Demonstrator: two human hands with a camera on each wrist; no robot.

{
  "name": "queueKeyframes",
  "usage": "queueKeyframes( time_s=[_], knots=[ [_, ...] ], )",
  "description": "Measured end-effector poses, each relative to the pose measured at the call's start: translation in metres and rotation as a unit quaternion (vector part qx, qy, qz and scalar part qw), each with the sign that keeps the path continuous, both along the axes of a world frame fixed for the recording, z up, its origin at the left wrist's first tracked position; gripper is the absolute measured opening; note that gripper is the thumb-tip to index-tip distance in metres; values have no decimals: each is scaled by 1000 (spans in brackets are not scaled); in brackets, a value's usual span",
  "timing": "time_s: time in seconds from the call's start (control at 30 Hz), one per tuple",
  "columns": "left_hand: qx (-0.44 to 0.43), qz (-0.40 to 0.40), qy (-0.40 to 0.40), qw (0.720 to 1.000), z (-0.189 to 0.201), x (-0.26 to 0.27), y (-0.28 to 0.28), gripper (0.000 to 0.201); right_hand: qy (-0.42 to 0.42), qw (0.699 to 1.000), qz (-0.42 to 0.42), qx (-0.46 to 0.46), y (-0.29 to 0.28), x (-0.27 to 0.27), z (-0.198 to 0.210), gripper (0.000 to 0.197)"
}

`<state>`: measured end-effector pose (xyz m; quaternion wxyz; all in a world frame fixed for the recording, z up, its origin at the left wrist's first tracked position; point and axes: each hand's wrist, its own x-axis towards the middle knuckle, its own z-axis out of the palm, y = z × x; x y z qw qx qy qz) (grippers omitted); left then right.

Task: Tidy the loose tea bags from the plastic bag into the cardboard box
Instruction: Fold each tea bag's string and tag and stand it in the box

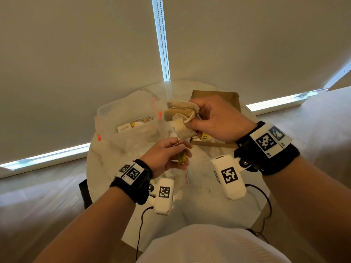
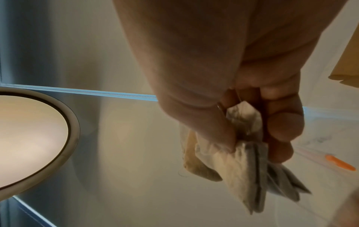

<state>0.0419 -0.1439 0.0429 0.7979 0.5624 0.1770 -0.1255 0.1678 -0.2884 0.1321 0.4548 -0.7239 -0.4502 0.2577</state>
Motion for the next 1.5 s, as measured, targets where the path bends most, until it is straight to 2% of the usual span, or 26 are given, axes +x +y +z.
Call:
queueKeyframes(
  time_s=[0.03,0.1,0.17,0.27,0.37,0.43,0.5,0.57,0.63,0.77,0.87,0.97,1.1,1.17,1.23,1.37,1.5],
  knots=[
    [-47,12,-16,999,1,0,4,16,-2,1000,0,-8,0,1,-2,12],
    [-114,10,-60,992,2,0,10,44,-6,1000,6,-20,0,1,-5,11],
    [-141,-15,-100,985,5,0,14,72,-9,999,21,-28,1,0,-8,11],
    [-155,-37,-125,979,9,1,14,89,-23,997,43,-54,4,-3,-14,12],
    [-123,-24,-106,986,15,3,9,81,-48,993,61,-86,8,-4,-21,11],
    [-95,22,-79,992,18,5,3,65,-63,990,77,-96,10,-5,-24,20],
    [-79,75,-56,993,17,7,-2,41,-79,989,77,-100,12,-6,-27,28],
    [-68,115,-39,990,17,9,-7,29,-103,988,39,-108,14,-5,-31,25],
    [-66,150,-22,986,15,10,-9,29,-117,987,-22,-112,16,-5,-36,22],
    [-67,188,3,980,14,11,-7,23,-77,987,-101,-102,14,-3,-43,38],
    [-76,202,16,976,14,11,-5,24,-120,980,-138,-75,9,-3,-43,24],
    [-84,207,20,975,17,13,-4,33,-205,973,-103,-37,7,-12,-40,12],
    [-107,217,20,970,18,16,-4,35,-246,965,-51,-69,13,-27,-47,37],
    [-120,219,19,968,19,16,-5,36,-240,963,-63,-106,16,-28,-48,42],
    [-110,214,15,970,18,16,-5,37,-226,964,-76,-118,18,-27,-46,34],
    [-106,218,11,970,19,16,-4,41,-200,971,-110,-76,16,-24,-45,8],
    [-111,232,13,966,17,15,-1,38,-113,975,-185,-46,10,-18,-45,3]
  ],
)
